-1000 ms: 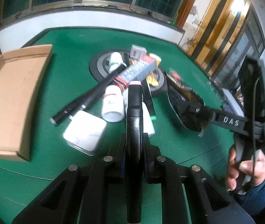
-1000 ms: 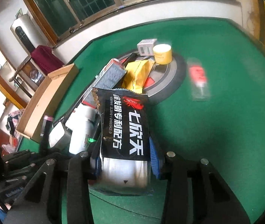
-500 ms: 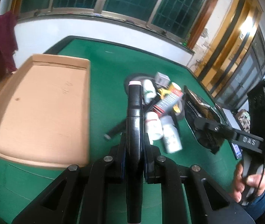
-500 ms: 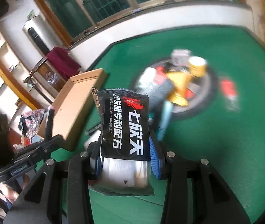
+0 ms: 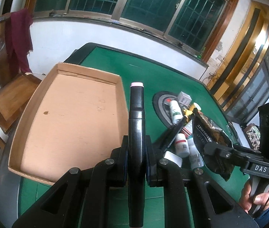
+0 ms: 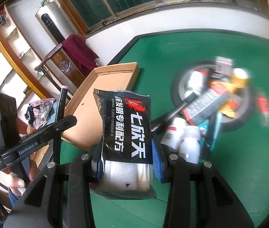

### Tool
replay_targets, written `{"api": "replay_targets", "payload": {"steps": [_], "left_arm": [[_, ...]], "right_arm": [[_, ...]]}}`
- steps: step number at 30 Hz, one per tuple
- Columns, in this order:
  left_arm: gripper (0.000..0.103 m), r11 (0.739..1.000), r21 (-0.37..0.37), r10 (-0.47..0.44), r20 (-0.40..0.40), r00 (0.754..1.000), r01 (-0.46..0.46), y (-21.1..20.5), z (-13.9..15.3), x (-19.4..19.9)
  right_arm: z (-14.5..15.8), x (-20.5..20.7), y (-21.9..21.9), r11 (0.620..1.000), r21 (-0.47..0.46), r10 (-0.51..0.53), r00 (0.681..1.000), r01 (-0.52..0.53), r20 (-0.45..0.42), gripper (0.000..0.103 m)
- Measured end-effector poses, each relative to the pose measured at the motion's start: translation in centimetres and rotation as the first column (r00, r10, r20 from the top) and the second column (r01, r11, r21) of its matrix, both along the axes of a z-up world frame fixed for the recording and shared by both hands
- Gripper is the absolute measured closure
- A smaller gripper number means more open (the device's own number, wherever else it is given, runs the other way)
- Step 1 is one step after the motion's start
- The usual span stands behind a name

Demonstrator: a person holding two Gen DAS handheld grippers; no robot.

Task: Organize objects
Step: 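Carry the snack bag with the right gripper into the cardboard tray and release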

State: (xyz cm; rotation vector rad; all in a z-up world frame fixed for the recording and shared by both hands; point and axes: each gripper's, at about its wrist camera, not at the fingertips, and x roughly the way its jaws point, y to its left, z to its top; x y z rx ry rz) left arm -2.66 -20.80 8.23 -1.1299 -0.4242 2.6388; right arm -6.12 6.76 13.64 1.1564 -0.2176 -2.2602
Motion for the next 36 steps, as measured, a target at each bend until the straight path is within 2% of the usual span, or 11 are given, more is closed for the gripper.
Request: {"api": "replay_targets", "payload": {"steps": [8, 15, 21, 24, 26, 36], "left_arm": [[0.091, 1.0, -0.007, 0.03, 0.043, 0.999, -0.029, -2.6, -0.6, -3.0], [0.091, 0.998, 0.01, 0.061, 0.129, 0.99, -0.063, -4.3, -1.3, -8.8], [0.091, 0.995, 0.027, 0.091, 0.24, 0.967, -0.1, -5.3, -3.9, -14.1], [0.091, 0.99, 0.057, 0.108, 0.271, 0.957, -0.128, -6.1, -5.4, -15.4], [0.091, 0.989, 0.066, 0.112, 0.277, 0.954, -0.136, -6.4, -5.9, -15.7], [0.091, 0.997, 0.008, 0.072, 0.24, 0.968, -0.076, -5.2, -7.2, -15.7]], "right_arm": [[0.7, -2.6, -3.1, 0.999, 0.01, 0.032, 0.999, -0.032, 0.035, 0.065], [1.2, -7.4, -7.5, 0.999, 0.017, 0.032, 0.996, -0.034, 0.081, 0.065], [-0.6, -13.1, -12.2, 1.0, -0.003, 0.007, 0.986, -0.006, 0.165, 0.065], [-1.9, -15.4, -13.7, 1.0, -0.015, -0.022, 0.979, 0.025, 0.201, 0.064], [-2.6, -16.5, -14.3, 0.999, -0.005, -0.048, 0.976, 0.05, 0.211, 0.064], [-5.8, -20.1, -16.2, 0.995, 0.02, -0.101, 0.957, 0.099, 0.272, 0.065]]}}
